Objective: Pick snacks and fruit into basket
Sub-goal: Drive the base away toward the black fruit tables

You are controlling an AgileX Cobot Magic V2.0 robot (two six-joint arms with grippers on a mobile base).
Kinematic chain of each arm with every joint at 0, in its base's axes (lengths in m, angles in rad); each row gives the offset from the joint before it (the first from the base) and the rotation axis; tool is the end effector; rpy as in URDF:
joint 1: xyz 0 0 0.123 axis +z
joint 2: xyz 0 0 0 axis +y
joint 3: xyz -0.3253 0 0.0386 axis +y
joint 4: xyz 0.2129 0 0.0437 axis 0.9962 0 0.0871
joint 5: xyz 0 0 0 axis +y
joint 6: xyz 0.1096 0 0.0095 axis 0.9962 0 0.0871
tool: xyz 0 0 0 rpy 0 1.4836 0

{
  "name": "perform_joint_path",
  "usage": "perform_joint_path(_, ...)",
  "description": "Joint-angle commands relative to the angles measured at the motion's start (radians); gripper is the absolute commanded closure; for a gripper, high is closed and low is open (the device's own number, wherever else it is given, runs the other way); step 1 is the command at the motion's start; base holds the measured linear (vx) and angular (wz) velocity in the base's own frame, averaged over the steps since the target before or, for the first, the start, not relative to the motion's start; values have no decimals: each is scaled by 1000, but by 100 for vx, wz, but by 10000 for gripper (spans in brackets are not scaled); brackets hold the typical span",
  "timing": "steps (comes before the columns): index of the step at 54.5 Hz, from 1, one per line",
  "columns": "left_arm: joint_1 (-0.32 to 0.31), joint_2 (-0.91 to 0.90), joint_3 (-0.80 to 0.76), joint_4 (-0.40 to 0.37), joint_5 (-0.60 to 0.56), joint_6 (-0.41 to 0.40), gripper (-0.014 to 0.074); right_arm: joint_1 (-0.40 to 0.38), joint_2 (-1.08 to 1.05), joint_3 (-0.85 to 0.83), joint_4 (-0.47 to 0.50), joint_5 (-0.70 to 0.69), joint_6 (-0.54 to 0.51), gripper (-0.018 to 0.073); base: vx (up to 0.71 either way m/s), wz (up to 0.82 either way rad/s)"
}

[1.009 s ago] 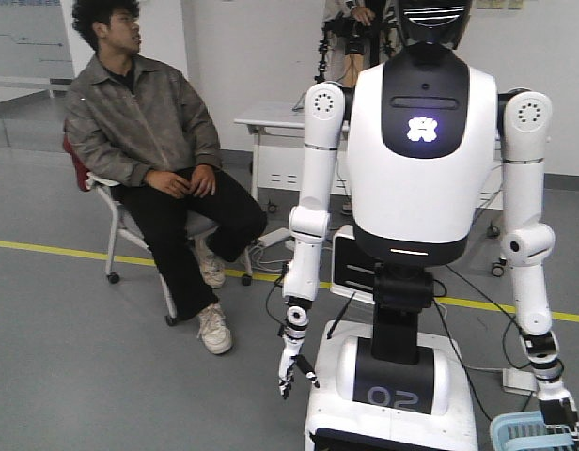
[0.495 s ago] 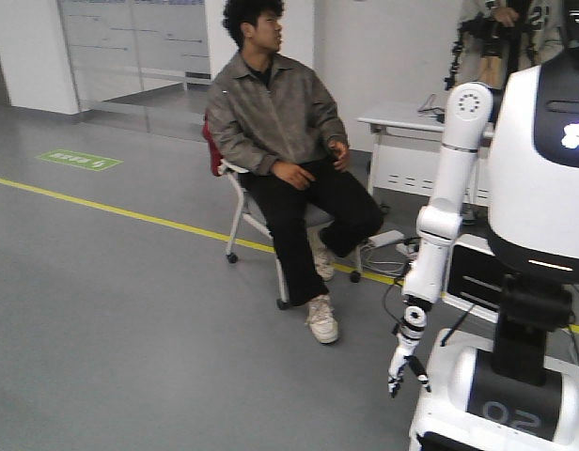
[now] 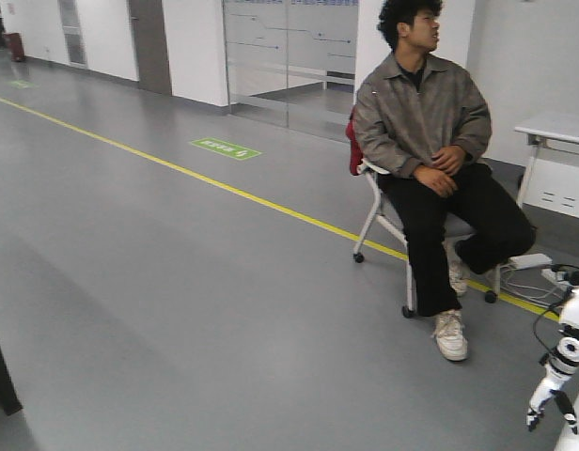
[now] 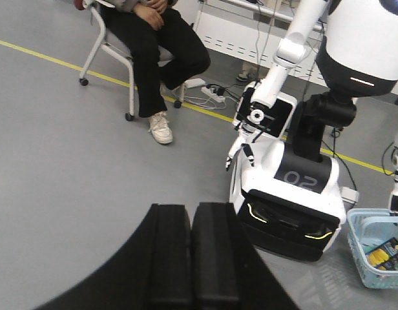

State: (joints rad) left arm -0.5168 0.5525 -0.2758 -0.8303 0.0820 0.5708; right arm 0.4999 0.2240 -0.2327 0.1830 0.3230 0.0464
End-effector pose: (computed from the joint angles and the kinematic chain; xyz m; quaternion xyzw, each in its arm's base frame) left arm 0.0546 -0.0387 0.2838 0.1202 0.7788 -0.2544 0.5606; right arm 0.0066 0.0109 0.2542 -0.1267 0.7706 0.2410 0.5762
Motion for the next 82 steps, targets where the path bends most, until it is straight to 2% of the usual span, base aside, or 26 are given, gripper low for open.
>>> perform_joint_path(1, 0, 0, -26, -11, -58, -7, 594, -5, 8, -31, -2, -74, -8, 567, -1, 43)
perform_joint_path(44, 0, 0, -26, -11, -58, -7, 594, -5, 8, -31, -2, -74, -8, 567, 5, 55)
perform_joint_path(82, 0, 0, -26, -11, -58, -7, 594, -5, 8, -31, -2, -70, -8, 567, 10, 40)
